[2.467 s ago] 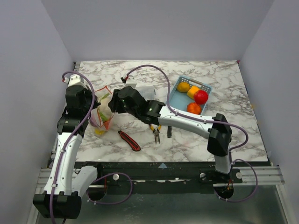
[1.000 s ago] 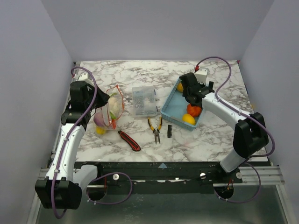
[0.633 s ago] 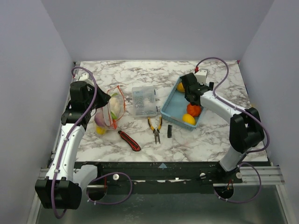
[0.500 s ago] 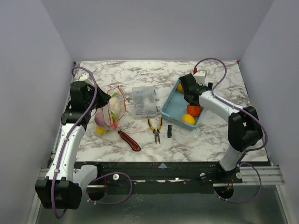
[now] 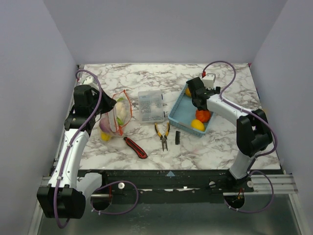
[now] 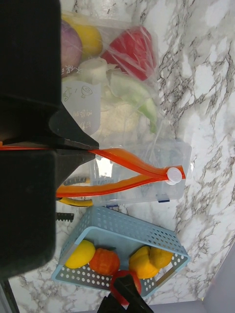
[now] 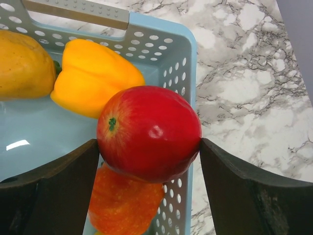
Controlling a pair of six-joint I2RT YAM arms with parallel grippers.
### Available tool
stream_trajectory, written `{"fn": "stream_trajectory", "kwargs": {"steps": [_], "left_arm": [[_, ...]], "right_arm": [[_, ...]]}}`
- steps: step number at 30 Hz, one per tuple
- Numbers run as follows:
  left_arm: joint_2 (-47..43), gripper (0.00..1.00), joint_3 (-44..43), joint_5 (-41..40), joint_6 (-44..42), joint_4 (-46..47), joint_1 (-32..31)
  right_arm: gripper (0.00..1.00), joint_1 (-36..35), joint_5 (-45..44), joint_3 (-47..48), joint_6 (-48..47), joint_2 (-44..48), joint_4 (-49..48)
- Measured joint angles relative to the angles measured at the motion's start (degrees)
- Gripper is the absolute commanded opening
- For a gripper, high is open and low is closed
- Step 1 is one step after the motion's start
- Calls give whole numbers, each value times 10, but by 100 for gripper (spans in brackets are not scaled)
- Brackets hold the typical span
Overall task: Place the food in the zip-top bag and seal the zipper
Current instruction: Pick up the fake fruit from the bin, then place the fake fruit in the zipper food storage bag.
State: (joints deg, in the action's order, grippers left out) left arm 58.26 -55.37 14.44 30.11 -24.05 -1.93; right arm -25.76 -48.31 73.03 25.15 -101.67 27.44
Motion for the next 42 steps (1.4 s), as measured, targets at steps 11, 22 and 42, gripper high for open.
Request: {"fn": "stream_trajectory", "kwargs": {"steps": [11, 22, 42], "left_arm": [[0, 0, 0, 0, 0, 0, 0], [1, 0, 0, 2, 0, 0, 0], [4, 0, 0, 4, 0, 1, 0]], "right_arm": [[36, 0, 1, -1, 3, 20, -1], [0, 0, 135, -41, 14, 141, -52], [0, -184, 657, -138, 244, 121, -568]]}}
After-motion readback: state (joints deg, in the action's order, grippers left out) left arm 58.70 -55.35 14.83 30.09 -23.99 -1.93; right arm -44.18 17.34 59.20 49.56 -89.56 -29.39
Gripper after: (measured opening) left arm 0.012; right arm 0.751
